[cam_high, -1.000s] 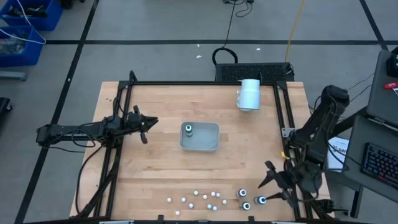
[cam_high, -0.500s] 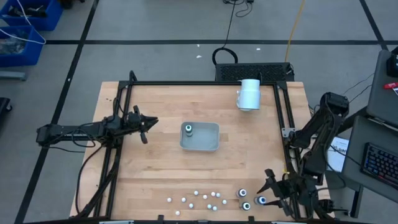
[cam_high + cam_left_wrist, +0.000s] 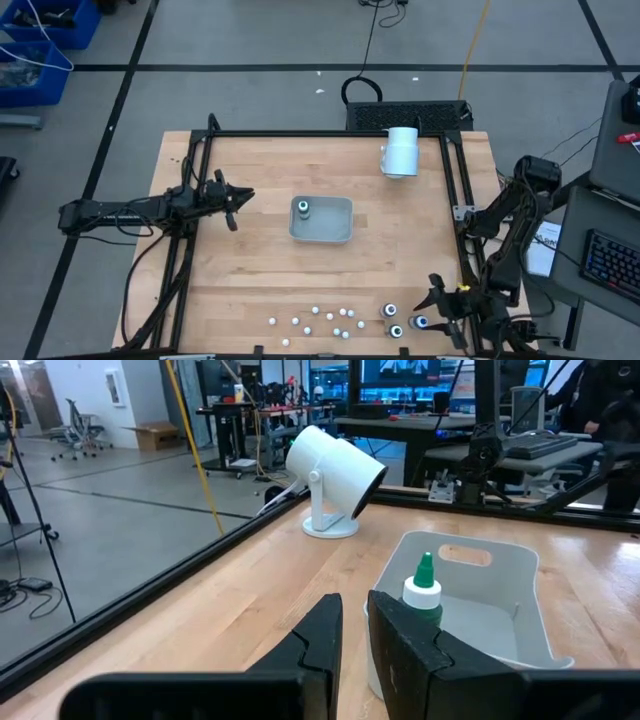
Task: Pick & Place food coloring
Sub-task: Put the big blue food coloring bottle into the gray bin
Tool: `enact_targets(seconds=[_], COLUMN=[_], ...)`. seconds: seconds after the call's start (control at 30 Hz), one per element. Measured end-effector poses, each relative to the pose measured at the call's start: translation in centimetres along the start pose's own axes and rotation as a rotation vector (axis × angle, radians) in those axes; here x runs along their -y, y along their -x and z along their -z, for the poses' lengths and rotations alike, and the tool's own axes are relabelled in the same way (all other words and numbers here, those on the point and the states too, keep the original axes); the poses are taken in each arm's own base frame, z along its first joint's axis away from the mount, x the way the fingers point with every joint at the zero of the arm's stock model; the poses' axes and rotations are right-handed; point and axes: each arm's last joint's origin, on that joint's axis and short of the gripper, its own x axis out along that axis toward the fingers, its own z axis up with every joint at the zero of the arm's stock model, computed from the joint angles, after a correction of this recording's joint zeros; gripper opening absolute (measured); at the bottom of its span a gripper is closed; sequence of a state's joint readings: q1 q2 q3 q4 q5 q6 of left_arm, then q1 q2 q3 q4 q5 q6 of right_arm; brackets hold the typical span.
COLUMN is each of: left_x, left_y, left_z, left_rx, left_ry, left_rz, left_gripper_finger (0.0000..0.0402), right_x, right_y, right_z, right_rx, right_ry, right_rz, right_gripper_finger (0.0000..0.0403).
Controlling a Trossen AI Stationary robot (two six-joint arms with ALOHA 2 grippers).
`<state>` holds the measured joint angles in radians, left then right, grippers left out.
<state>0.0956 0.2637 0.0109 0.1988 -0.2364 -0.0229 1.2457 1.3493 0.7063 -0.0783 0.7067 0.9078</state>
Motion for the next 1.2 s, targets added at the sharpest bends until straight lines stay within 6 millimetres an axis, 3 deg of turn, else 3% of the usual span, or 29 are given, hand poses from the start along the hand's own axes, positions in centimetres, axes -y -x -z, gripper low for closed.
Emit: enact_targets(seconds=[0.43, 1.2], left_x=[0.0, 0.0], left_y=[0.0, 0.0], left_z=[0.0, 0.0], left_rx=[0.001, -0.002], left_ry=[-0.014, -0.015], left_rz=[-0.001, -0.001], left_gripper_finger=[0.0058, 0.0058], right_x=[-0.1, -0.1], right_y=[-0.6, -1.0], right_z=[0.8, 1.3], right_rx=[-0.046, -0.076], right_ry=[-0.111, -0.112], right_rz=[0.005, 0.011], right_gripper_finger=[0.0213, 0.0164])
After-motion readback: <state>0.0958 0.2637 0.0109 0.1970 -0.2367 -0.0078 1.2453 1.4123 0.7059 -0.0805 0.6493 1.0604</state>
